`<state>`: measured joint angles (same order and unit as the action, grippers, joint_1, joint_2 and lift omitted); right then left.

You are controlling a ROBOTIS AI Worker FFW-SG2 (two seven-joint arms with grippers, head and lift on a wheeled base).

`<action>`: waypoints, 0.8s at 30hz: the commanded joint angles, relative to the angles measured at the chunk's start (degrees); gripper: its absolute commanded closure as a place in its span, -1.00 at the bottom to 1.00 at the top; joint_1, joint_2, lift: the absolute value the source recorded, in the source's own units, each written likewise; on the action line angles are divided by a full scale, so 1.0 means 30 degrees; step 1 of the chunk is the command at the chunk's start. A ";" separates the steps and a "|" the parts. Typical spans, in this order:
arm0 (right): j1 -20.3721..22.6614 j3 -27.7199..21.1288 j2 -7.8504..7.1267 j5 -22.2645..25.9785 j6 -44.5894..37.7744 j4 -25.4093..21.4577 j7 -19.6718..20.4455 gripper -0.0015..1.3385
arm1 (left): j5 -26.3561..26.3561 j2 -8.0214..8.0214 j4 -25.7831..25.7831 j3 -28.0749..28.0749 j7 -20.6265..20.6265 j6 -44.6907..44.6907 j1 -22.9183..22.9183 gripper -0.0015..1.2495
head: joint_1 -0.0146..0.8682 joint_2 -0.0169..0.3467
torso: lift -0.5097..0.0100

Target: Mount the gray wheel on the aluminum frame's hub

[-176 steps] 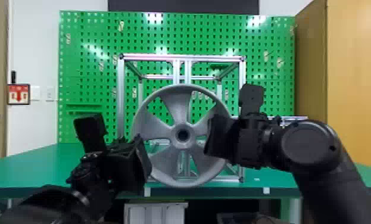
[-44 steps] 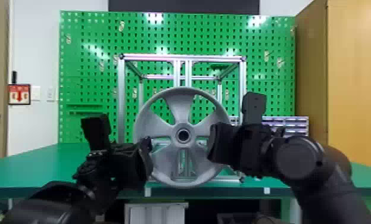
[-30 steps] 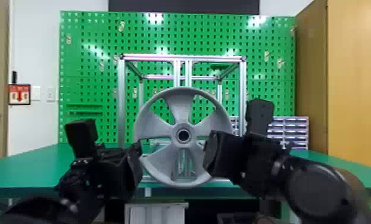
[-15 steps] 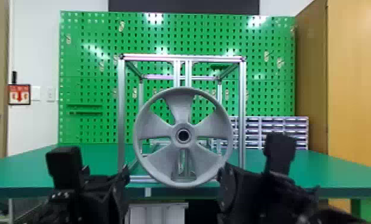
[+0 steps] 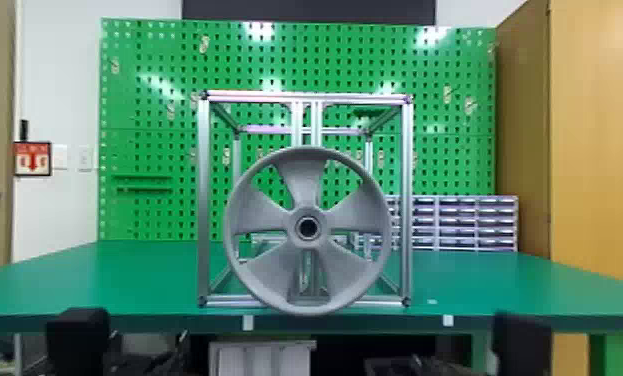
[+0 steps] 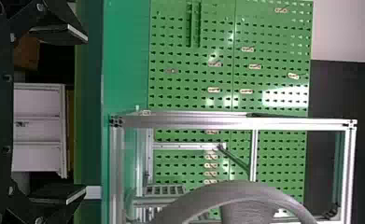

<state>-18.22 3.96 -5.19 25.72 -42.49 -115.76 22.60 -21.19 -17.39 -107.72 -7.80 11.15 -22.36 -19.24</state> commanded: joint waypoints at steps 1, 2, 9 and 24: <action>0.2058 -0.0324 0.0002 -0.1396 0.1420 0.0003 -0.0445 -0.87 | 0.1087 0.0025 -0.0011 0.0315 -0.0086 0.0538 0.1227 -0.74 | -0.98 -0.87 | -0.96; 0.2381 -0.0353 0.0031 -0.1601 0.1626 0.0003 -0.0474 -0.87 | 0.1205 0.0025 0.0018 0.0374 -0.0086 0.0567 0.1433 -0.74 | -0.98 -0.87 | -0.96; 0.4285 -0.0705 0.0119 -0.3037 0.3442 0.0238 -0.1617 -0.87 | 0.2376 0.0318 0.0194 0.1253 -0.1257 0.1387 0.3102 -0.74 | -0.98 -0.87 | -0.96; 0.6629 -0.1262 0.0675 -0.4971 0.7778 0.2523 -0.4048 -0.86 | 0.3753 0.1695 0.2655 0.2542 -0.3044 0.5870 0.5358 -0.74 | -0.98 -0.87 | -0.96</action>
<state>0.28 0.59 -4.03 11.70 -23.77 -111.03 12.03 -10.58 -13.87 -101.85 -1.67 2.40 -8.03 -4.44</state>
